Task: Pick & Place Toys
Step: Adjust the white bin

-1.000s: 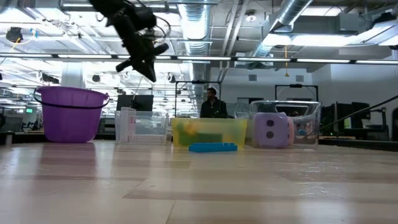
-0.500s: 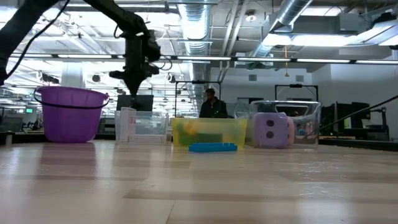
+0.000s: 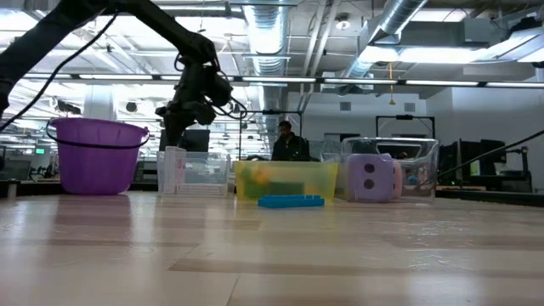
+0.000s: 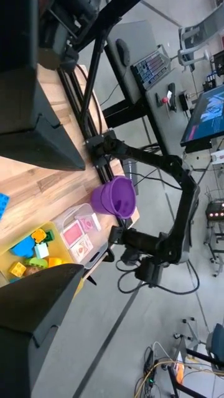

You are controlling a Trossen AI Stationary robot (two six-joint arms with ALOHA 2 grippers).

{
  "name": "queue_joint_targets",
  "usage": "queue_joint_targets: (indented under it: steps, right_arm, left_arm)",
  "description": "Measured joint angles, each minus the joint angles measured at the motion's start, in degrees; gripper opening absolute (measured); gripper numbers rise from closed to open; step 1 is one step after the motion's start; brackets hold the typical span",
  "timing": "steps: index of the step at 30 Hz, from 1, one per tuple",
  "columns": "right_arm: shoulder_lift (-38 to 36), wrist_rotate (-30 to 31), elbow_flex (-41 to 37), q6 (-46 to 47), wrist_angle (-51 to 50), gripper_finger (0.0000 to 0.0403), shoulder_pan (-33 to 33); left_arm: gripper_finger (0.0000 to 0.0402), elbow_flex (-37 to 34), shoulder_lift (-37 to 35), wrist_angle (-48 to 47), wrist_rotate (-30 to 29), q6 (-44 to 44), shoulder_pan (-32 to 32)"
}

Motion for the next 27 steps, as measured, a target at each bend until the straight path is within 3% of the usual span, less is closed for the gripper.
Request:
queue_joint_targets:
  steps: [11,27]
  right_arm:
    - [0.0,-0.4,0.0,0.0,-0.4,0.0250,0.7]
    - [0.0,-0.4,0.0,0.2,-1.2,0.0250,1.3]
  left_arm:
    - [0.0000,-0.6,2.4,-2.3,-1.2,1.9,-4.6]
    - [0.0000,-10.6,2.4,0.8,-3.3,3.2,-10.3]
